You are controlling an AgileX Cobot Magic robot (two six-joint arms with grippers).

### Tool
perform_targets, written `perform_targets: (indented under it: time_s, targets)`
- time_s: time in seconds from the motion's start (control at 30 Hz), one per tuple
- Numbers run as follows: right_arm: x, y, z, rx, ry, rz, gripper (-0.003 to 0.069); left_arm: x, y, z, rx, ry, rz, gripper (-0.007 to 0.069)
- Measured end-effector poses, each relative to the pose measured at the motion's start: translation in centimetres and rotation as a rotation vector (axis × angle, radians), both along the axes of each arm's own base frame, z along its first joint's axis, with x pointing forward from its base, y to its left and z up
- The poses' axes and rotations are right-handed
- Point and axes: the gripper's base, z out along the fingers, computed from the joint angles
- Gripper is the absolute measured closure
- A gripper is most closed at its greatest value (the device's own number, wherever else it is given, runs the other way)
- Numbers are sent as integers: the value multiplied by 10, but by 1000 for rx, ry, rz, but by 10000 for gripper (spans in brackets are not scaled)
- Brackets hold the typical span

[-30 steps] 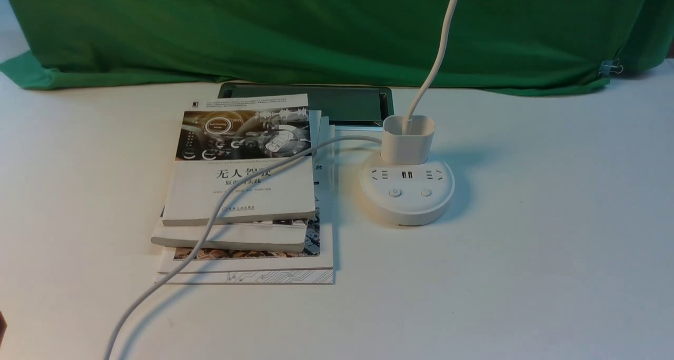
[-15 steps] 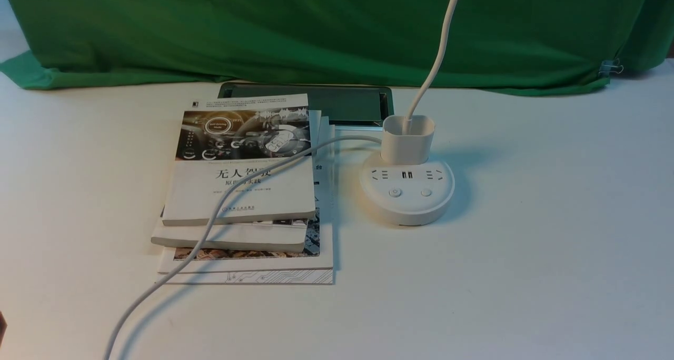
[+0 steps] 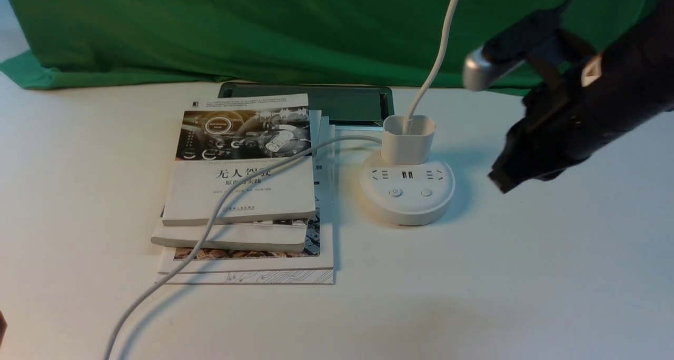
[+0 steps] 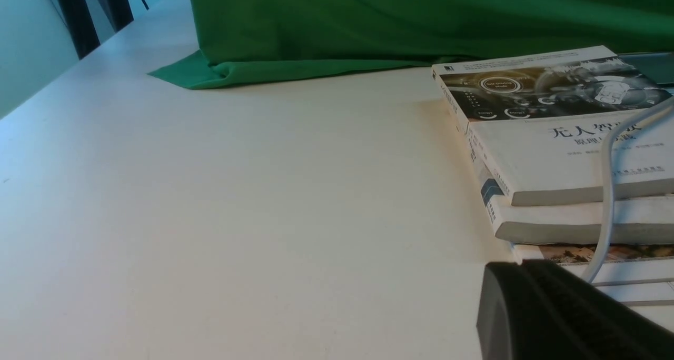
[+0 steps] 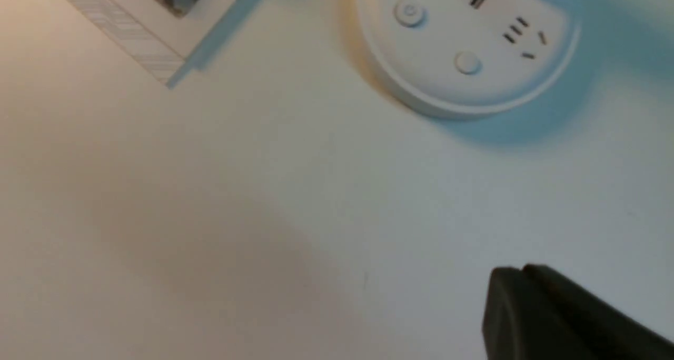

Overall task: Turn on the desk lamp on the white desktop with your hand.
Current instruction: 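Press the button on the base of the white desk lamp with the right gripper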

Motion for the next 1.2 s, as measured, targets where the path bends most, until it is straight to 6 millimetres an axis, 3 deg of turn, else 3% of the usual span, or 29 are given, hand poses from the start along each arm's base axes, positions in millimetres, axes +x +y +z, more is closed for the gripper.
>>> perform_targets:
  time_s: [0.23, 0.67, 0.97, 1.2]
  targets:
    - [17, 22, -37, -50, 84, 36, 628, 0, 0, 0, 0, 0, 0, 603]
    - [38, 32, -50, -41, 40, 25, 628, 0, 0, 0, 0, 0, 0, 603]
    - [75, 50, -77, -52, 31, 9, 628, 0, 0, 0, 0, 0, 0, 603]
    - [93, 52, -102, -94, -11, -16, 628, 0, 0, 0, 0, 0, 0, 603]
